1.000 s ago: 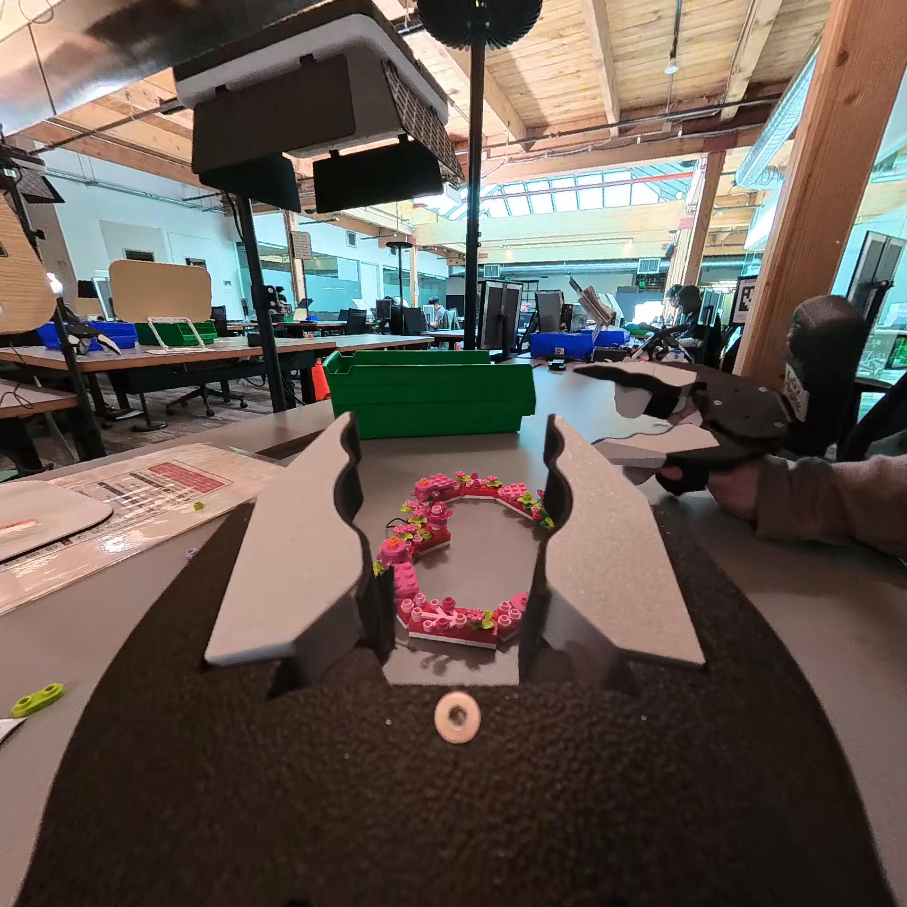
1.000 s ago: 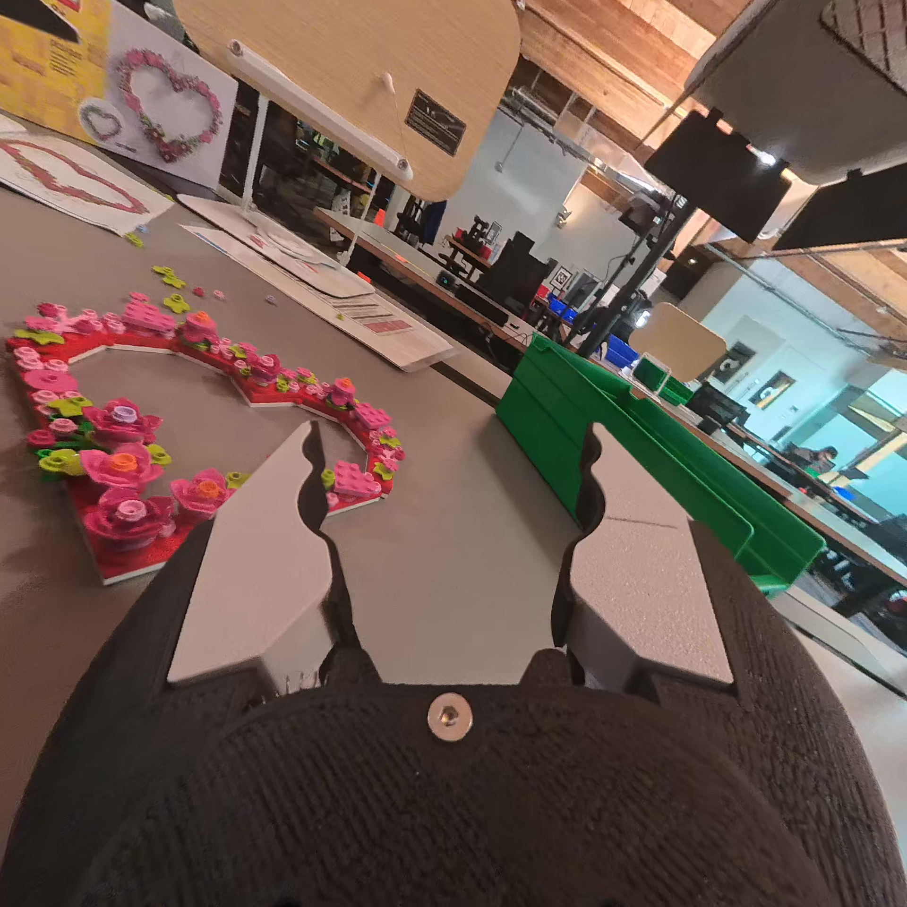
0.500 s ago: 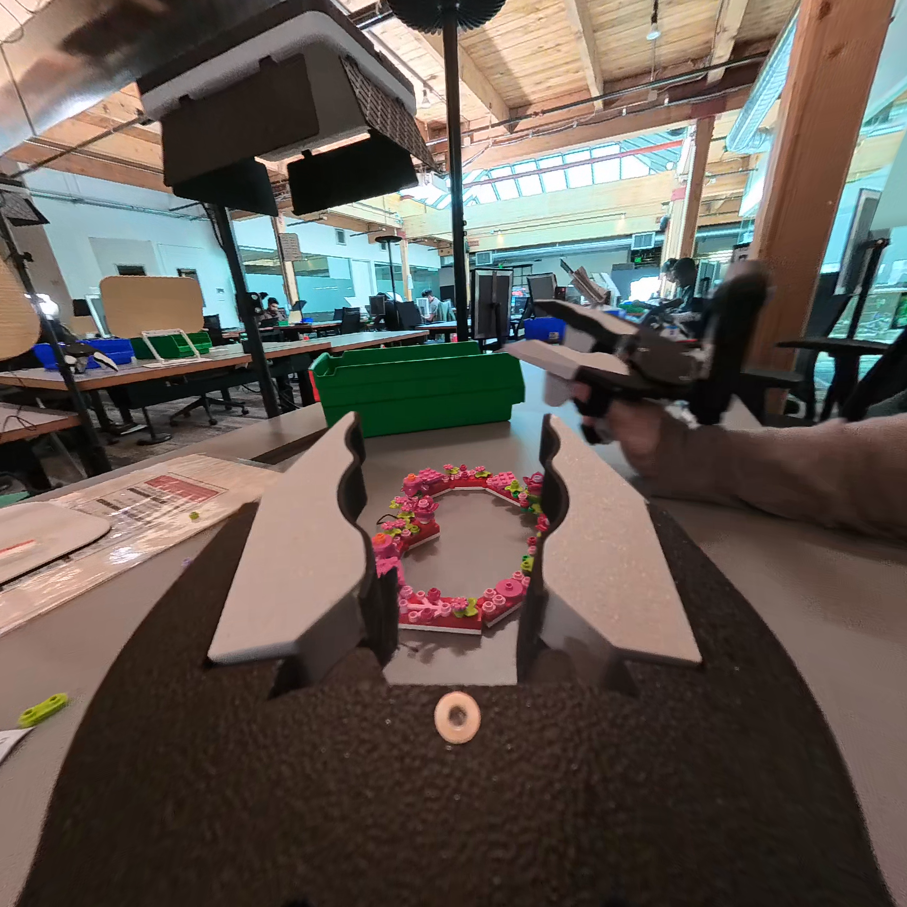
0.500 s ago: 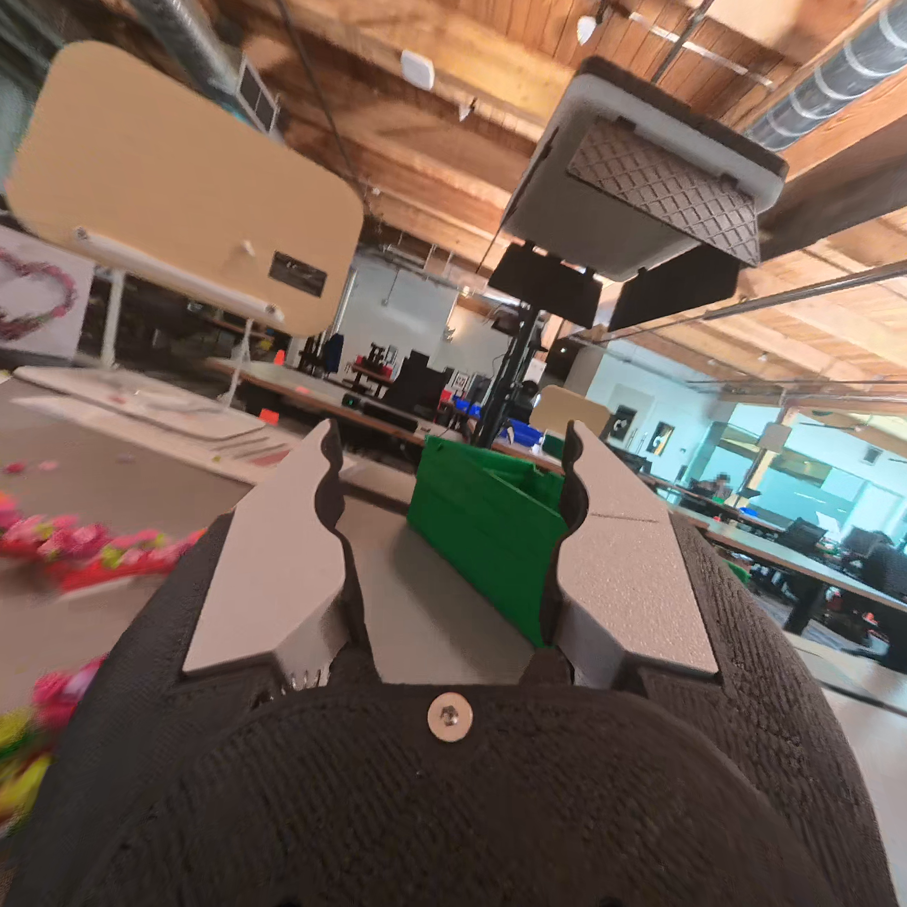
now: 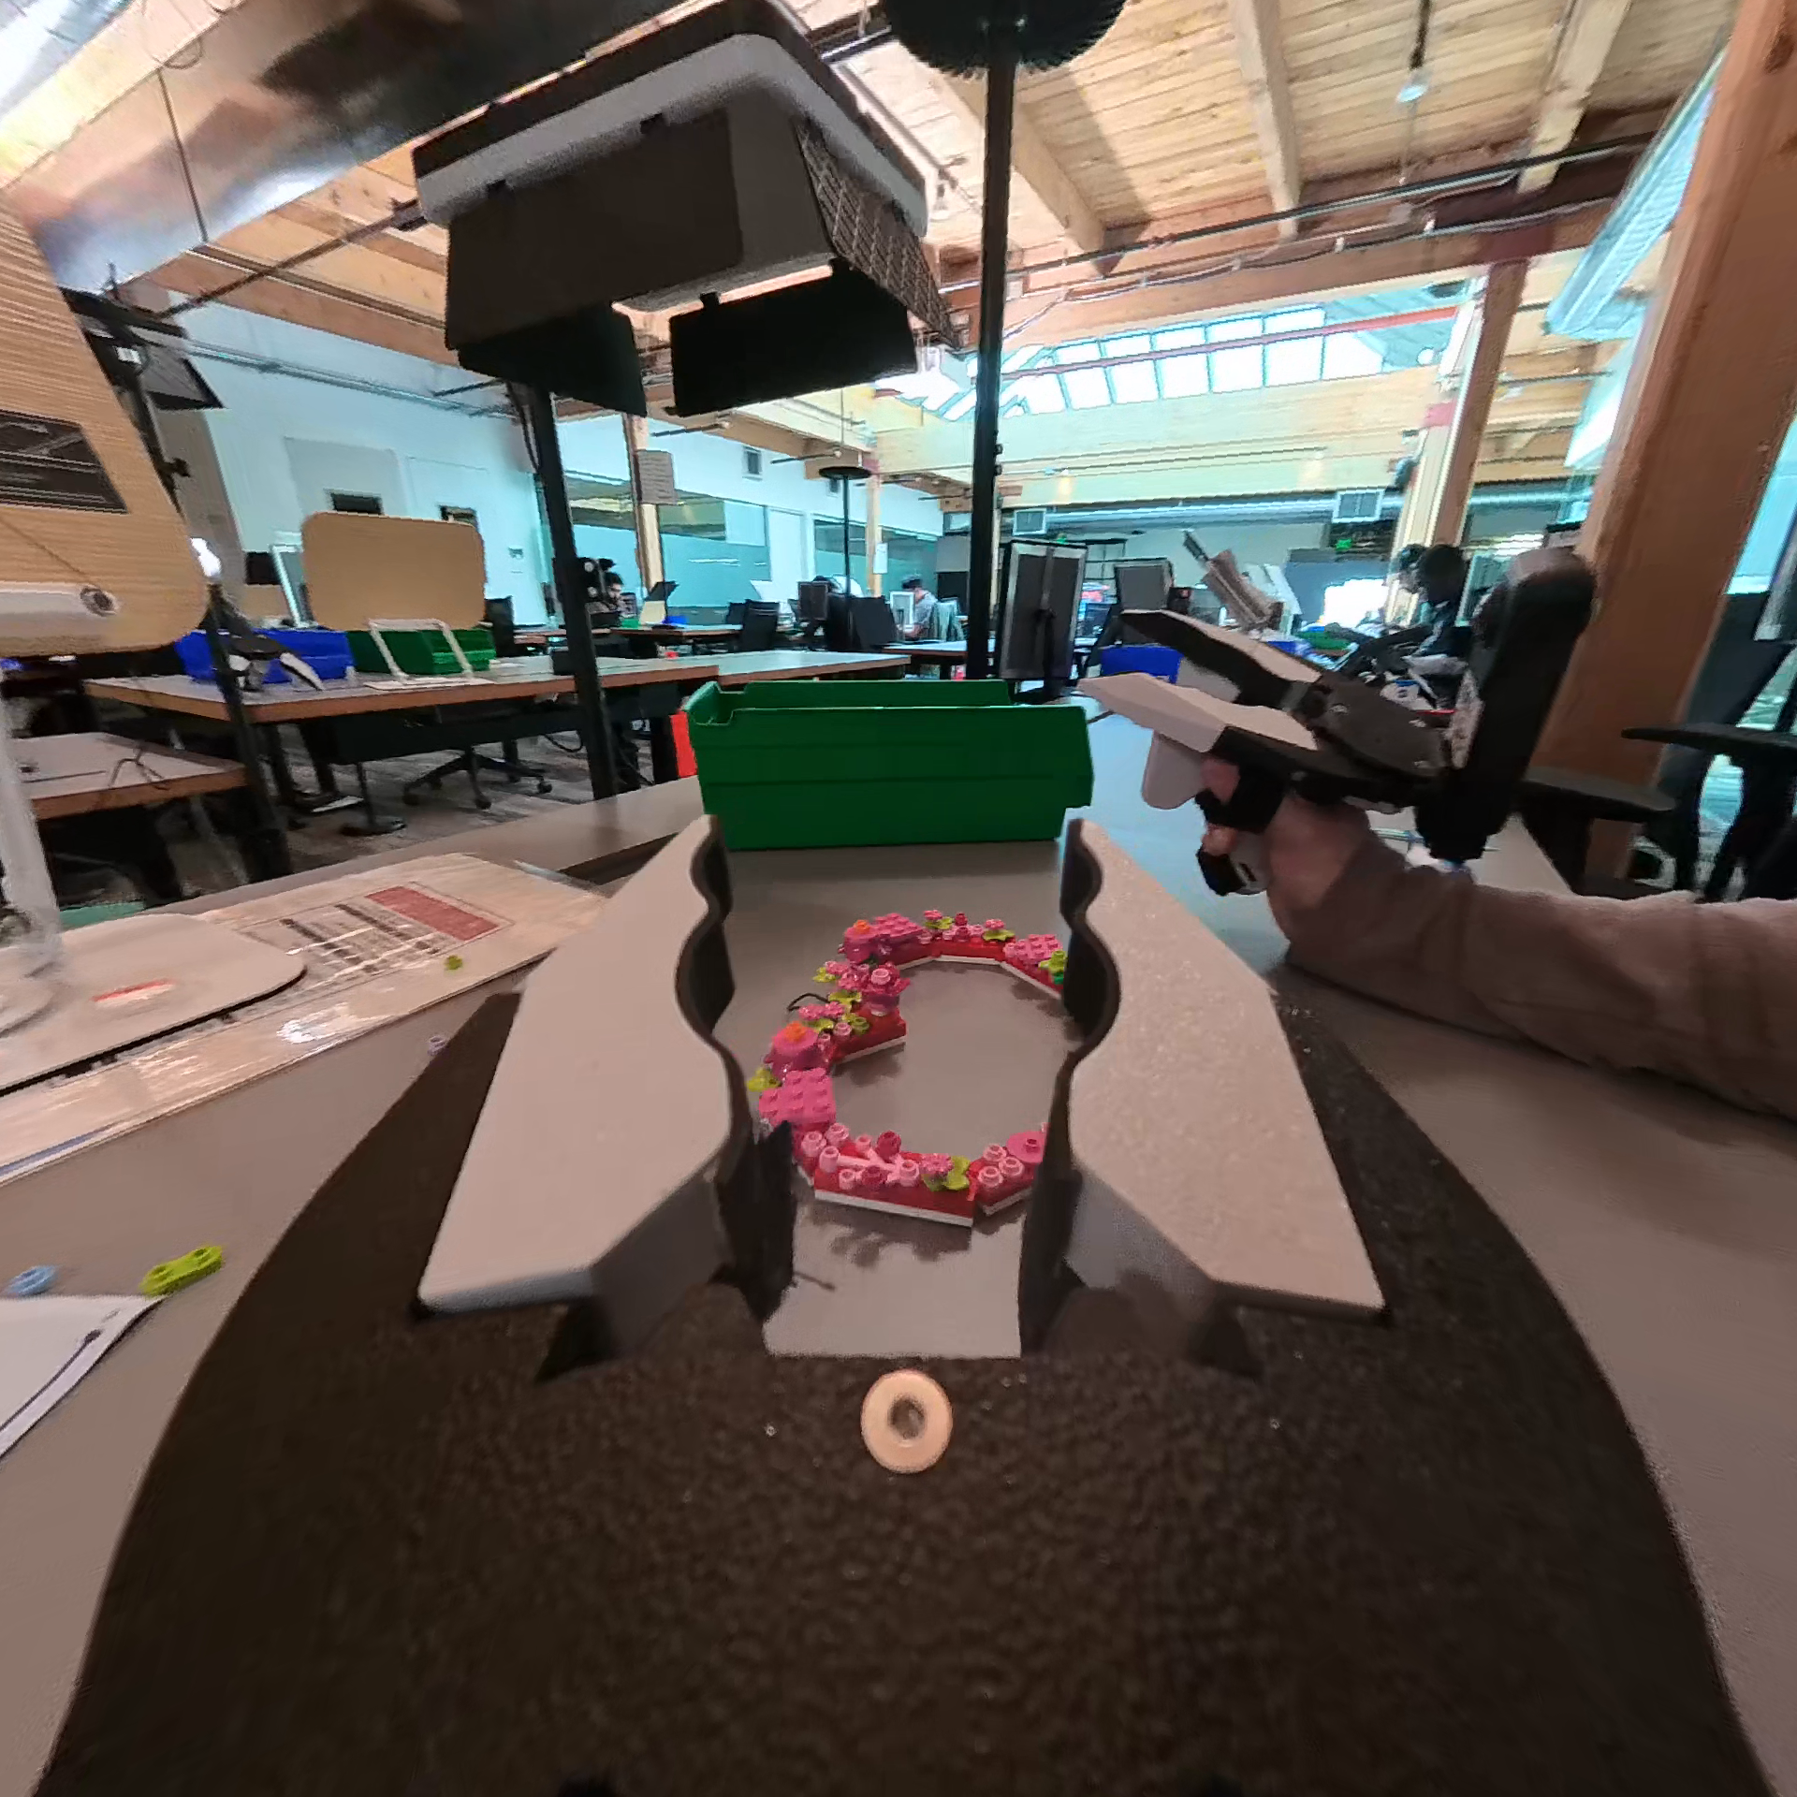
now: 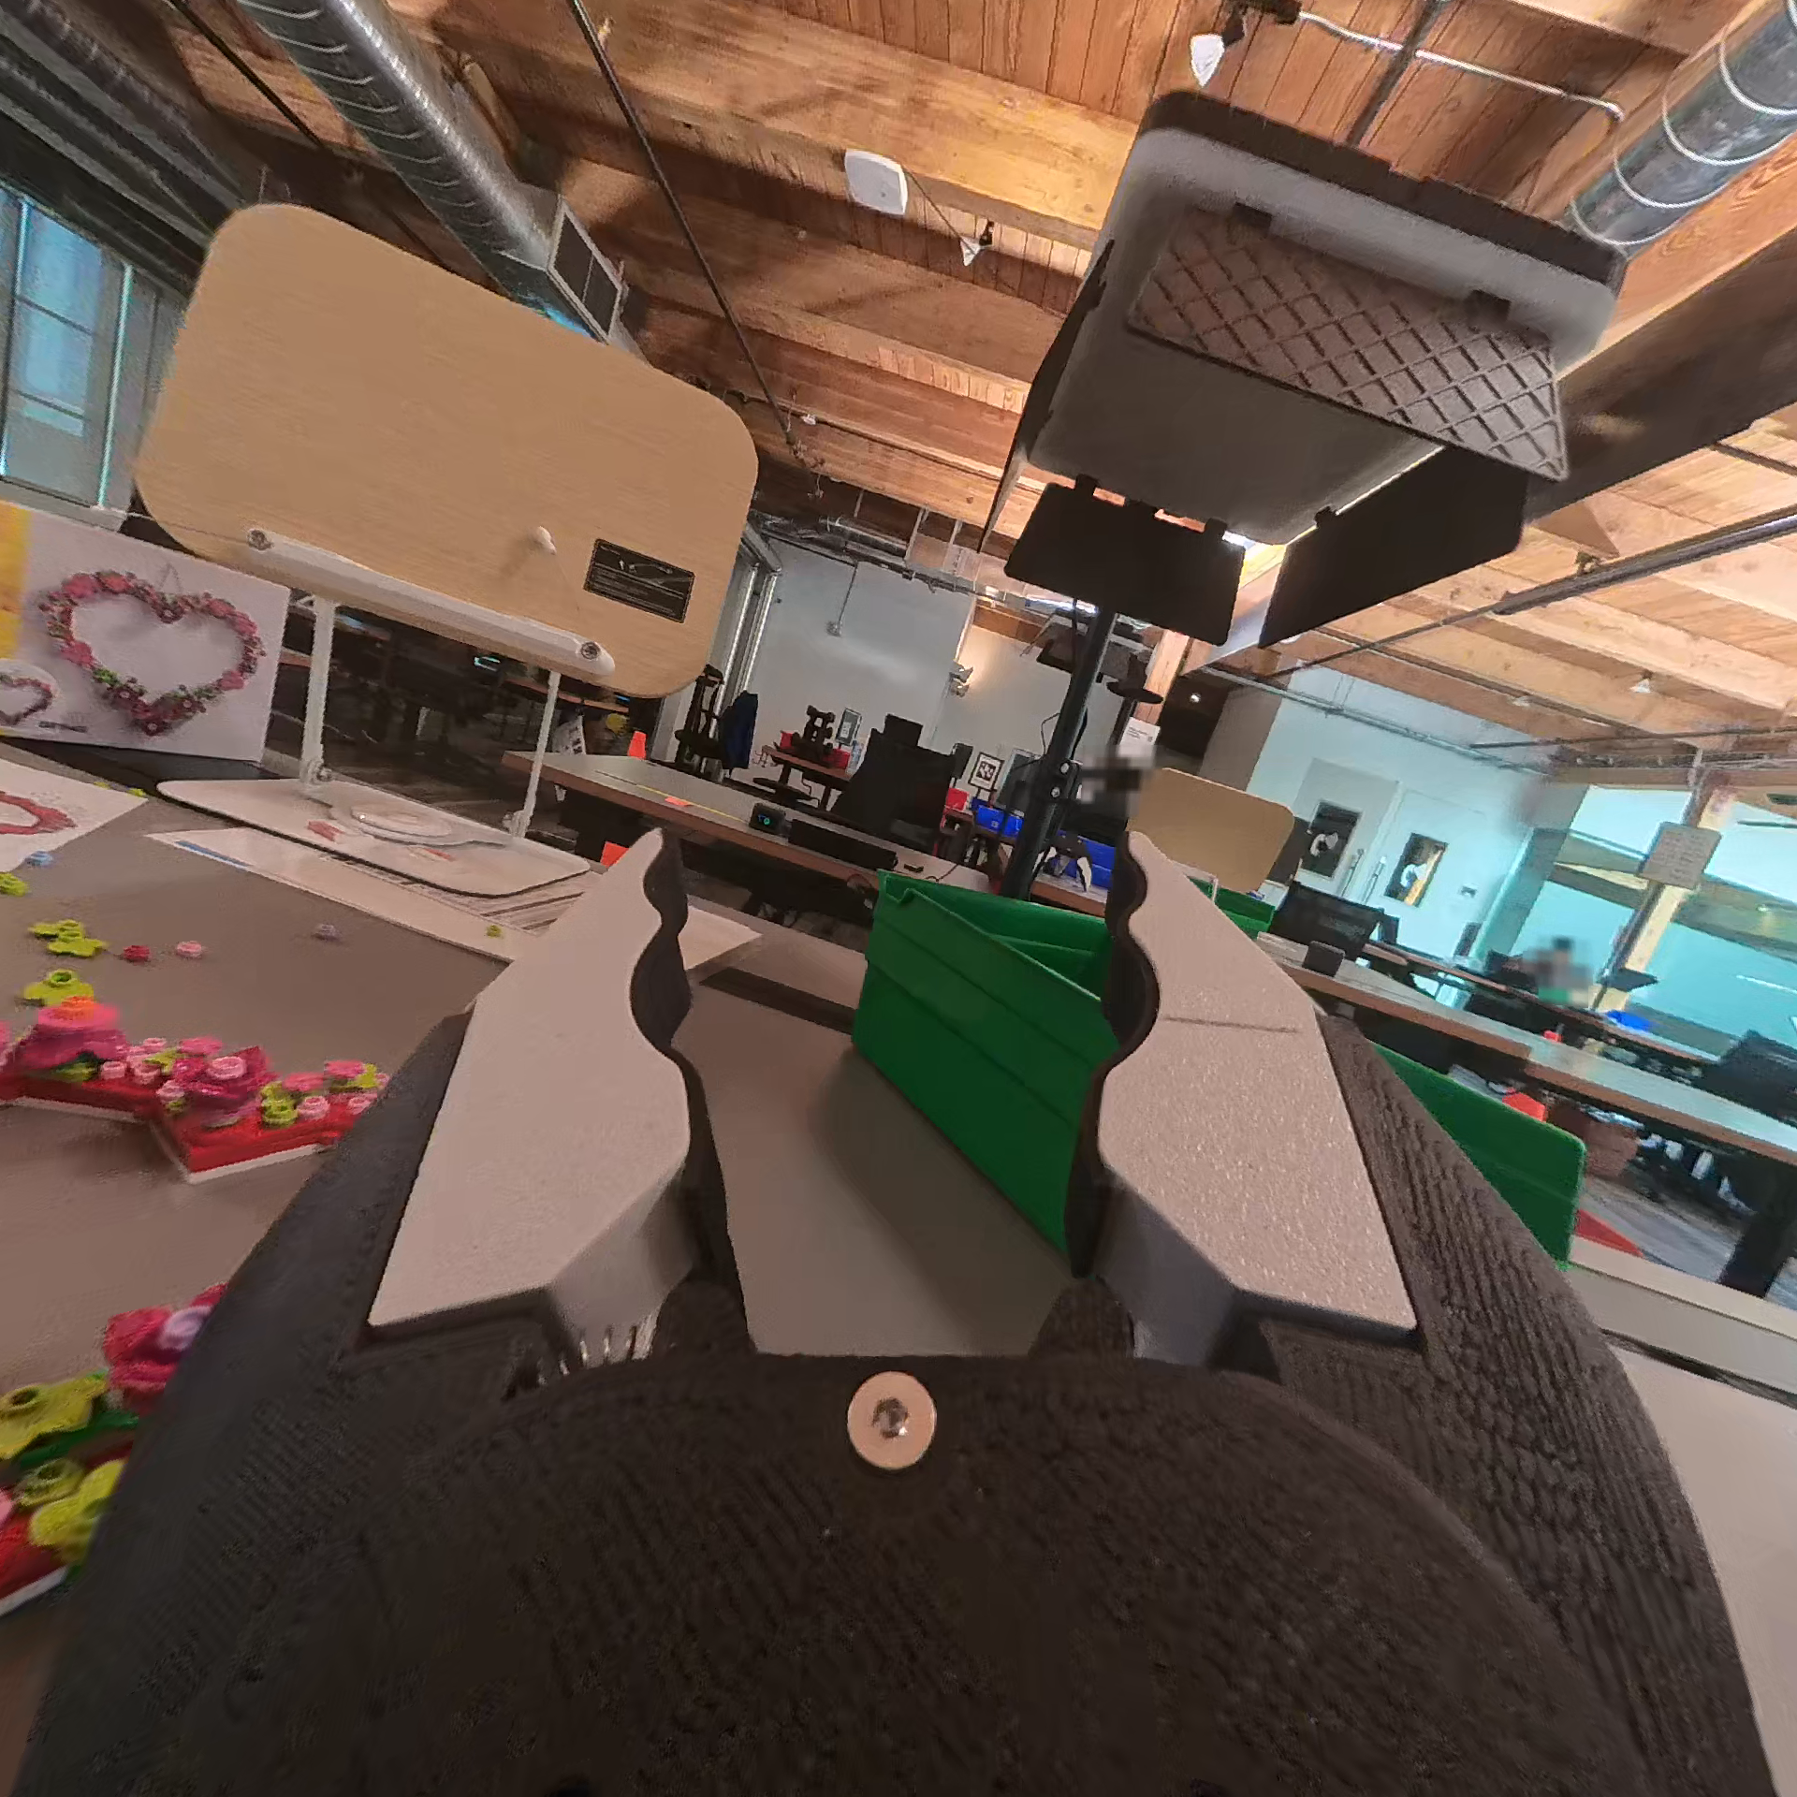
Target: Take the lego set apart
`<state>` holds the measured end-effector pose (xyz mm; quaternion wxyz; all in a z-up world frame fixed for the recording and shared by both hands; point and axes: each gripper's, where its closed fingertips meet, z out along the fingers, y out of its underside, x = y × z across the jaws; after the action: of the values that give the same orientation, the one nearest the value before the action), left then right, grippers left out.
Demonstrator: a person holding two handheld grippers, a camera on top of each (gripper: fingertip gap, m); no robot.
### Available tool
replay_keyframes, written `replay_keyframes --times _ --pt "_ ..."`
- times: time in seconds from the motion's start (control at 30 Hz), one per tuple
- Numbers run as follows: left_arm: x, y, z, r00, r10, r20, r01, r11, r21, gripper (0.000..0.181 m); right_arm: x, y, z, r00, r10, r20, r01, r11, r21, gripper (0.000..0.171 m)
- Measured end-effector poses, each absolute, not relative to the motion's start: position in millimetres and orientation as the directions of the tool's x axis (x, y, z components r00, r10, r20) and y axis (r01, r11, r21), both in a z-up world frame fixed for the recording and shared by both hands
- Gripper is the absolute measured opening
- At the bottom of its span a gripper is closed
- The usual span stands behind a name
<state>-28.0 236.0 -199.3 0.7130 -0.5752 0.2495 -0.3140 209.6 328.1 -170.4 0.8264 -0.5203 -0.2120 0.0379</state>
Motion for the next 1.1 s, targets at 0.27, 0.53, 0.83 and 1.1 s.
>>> replay_keyframes --times 0.27,0.53,0.83,1.1 --pt "-22 221 -200 0.708 -0.701 -0.082 0.08 0.195 -0.978 0.065 211 316 -172 0.902 0.304 0.306 0.149 0.446 -0.883 0.087" --pt "-13 218 -199 0.635 -0.766 -0.101 0.088 0.202 -0.975 0.067 167 283 -189 0.821 0.439 0.365 0.202 0.375 -0.905 0.085" --pt "-1 227 -200 0.443 -0.886 -0.14 0.106 0.206 -0.973 0.086 104 249 -212 0.625 0.554 0.55 0.399 0.378 -0.835 0.062" --pt "1 214 -202 0.343 -0.924 -0.17 0.084 0.211 -0.974 0.091 48 216 -257 0.268 0.929 0.256 0.617 0.039 -0.786 0.05"
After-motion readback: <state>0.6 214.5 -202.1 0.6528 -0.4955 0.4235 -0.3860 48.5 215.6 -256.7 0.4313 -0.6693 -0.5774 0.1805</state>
